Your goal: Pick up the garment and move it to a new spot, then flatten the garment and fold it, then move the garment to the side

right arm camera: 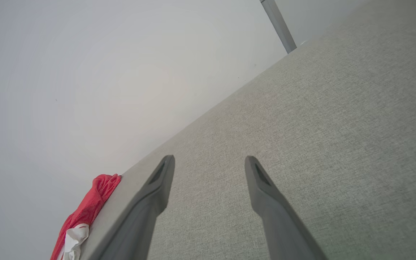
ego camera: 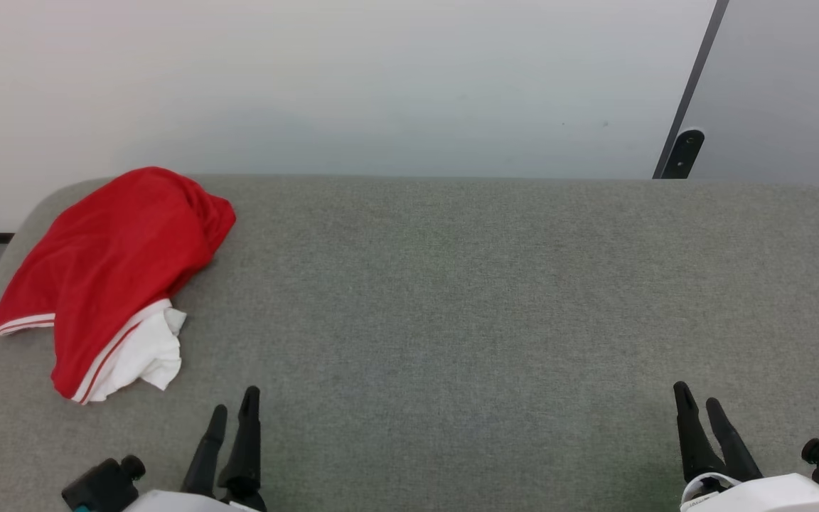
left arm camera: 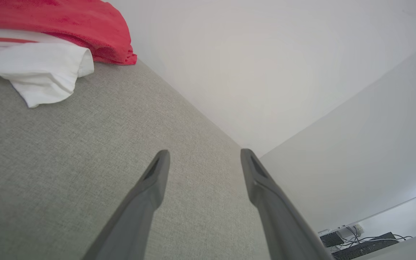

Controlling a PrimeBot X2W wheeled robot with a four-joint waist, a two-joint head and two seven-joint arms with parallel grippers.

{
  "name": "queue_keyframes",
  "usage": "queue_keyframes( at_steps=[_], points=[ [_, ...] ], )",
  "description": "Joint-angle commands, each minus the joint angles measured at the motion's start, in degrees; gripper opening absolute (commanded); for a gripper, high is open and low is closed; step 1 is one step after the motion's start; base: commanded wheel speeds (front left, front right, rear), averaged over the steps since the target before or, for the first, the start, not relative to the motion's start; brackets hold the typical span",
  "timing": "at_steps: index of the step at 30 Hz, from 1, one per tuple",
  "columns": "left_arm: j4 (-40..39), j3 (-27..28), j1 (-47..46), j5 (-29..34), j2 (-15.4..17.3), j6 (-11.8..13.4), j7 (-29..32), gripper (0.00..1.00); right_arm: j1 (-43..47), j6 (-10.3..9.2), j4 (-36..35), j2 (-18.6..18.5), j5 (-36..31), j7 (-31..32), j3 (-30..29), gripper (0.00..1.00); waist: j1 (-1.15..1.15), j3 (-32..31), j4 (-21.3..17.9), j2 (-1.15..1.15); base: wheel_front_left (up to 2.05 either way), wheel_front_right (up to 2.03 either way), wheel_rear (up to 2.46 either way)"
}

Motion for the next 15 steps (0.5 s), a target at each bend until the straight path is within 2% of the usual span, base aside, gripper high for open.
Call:
queue_keyframes(
  at_steps=[1,15],
  points=[
    [-1.2,0.1,0.0,1.9,0.4,0.0,-0.4,1.00,-0.1,0.04,-1.1,-0.3,-1.9,-0.6,-0.2,1.00,0.00,0.0,0.0,0.00,0.00,0.00,0.00],
    [-5.9,-0.3,1.8,13.4,2.4,0.0,-2.8,1.00,1.3,0.04,-1.9,-1.2,-11.9,-2.9,-2.9,1.00,0.00,-0.1,-0.4,0.00,0.00,0.00,0.00]
  ],
)
